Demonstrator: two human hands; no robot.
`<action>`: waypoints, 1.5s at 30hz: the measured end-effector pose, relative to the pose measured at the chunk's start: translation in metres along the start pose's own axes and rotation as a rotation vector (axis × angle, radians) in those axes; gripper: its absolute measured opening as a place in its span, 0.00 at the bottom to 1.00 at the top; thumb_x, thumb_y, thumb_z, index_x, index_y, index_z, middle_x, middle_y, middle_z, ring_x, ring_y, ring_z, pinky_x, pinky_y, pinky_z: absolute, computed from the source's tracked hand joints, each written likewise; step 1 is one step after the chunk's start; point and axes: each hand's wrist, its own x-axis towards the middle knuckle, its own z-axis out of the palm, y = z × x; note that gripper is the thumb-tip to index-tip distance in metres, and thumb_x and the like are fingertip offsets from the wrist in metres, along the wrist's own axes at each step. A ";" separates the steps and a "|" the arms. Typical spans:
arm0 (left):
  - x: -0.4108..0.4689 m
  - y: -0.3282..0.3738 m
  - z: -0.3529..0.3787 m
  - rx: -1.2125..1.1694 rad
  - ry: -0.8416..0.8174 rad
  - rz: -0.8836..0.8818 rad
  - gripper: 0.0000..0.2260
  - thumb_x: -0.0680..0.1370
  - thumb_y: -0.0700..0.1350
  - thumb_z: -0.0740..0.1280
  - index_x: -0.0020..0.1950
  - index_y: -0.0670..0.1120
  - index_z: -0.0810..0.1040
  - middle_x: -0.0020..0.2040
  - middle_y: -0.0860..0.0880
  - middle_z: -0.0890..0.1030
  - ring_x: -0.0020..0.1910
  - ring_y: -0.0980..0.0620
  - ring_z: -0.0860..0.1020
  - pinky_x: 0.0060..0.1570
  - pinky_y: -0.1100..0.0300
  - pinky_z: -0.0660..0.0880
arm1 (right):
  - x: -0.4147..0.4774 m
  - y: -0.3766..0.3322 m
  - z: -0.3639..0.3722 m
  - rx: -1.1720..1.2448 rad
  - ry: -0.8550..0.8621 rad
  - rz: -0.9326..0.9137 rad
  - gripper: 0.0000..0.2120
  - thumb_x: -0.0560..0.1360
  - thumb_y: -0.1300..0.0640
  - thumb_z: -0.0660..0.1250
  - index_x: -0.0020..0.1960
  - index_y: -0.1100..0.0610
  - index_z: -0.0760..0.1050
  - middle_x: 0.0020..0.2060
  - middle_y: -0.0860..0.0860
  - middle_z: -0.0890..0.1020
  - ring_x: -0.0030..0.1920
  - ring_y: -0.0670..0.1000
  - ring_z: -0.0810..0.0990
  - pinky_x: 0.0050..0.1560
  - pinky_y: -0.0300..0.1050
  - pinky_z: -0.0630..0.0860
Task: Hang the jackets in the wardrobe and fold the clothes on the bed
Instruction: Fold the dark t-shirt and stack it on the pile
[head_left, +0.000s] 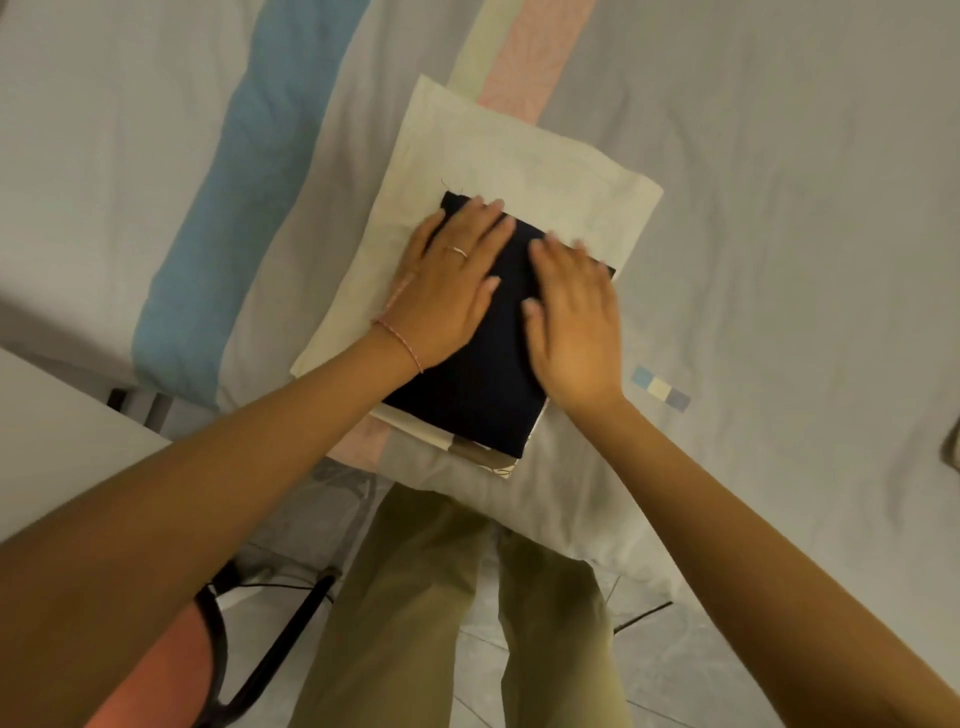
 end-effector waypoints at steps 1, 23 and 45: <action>0.000 0.000 0.004 0.088 -0.110 0.050 0.24 0.80 0.49 0.50 0.76 0.43 0.56 0.76 0.44 0.57 0.75 0.47 0.55 0.73 0.48 0.50 | -0.002 0.002 0.006 -0.088 -0.113 -0.110 0.25 0.81 0.48 0.53 0.75 0.58 0.61 0.73 0.55 0.64 0.74 0.56 0.60 0.74 0.52 0.54; -0.104 0.015 0.016 0.278 -0.329 -0.330 0.30 0.77 0.58 0.47 0.77 0.51 0.43 0.77 0.43 0.53 0.75 0.43 0.53 0.69 0.35 0.47 | -0.156 0.009 0.005 -0.150 -0.441 0.185 0.27 0.82 0.43 0.43 0.78 0.50 0.45 0.77 0.54 0.48 0.77 0.54 0.44 0.75 0.50 0.41; 0.093 0.360 0.149 0.311 -1.004 0.086 0.70 0.51 0.75 0.70 0.58 0.50 0.13 0.59 0.44 0.14 0.63 0.42 0.19 0.58 0.23 0.36 | -0.234 0.378 -0.254 0.183 0.150 1.456 0.35 0.73 0.48 0.70 0.72 0.59 0.56 0.67 0.60 0.63 0.63 0.64 0.69 0.58 0.52 0.68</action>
